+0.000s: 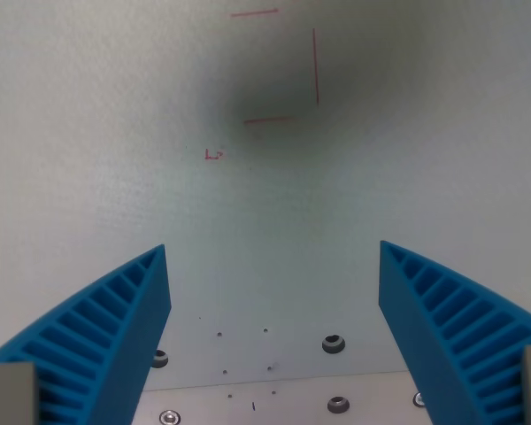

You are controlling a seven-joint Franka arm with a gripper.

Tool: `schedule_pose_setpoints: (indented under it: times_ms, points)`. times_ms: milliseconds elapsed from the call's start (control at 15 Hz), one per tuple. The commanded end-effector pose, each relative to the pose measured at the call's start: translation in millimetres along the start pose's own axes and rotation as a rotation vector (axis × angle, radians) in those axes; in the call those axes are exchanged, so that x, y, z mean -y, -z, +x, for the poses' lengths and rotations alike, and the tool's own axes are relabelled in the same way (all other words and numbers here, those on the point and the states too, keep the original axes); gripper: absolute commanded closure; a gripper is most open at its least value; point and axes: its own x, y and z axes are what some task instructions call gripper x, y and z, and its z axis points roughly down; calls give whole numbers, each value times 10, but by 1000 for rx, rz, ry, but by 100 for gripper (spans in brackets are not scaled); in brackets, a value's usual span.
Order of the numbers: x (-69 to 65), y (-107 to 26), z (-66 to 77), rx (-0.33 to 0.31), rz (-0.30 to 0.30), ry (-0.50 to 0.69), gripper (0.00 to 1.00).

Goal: Rotate around gripper positive z

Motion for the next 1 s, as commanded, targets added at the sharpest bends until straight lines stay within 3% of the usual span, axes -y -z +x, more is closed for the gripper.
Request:
schedule_pose_setpoints:
  times_ms: [67,1000]
  points:
    - [0,23,1,-5,0,-12,0]
    - [0,23,1,-5,1,-175,0]
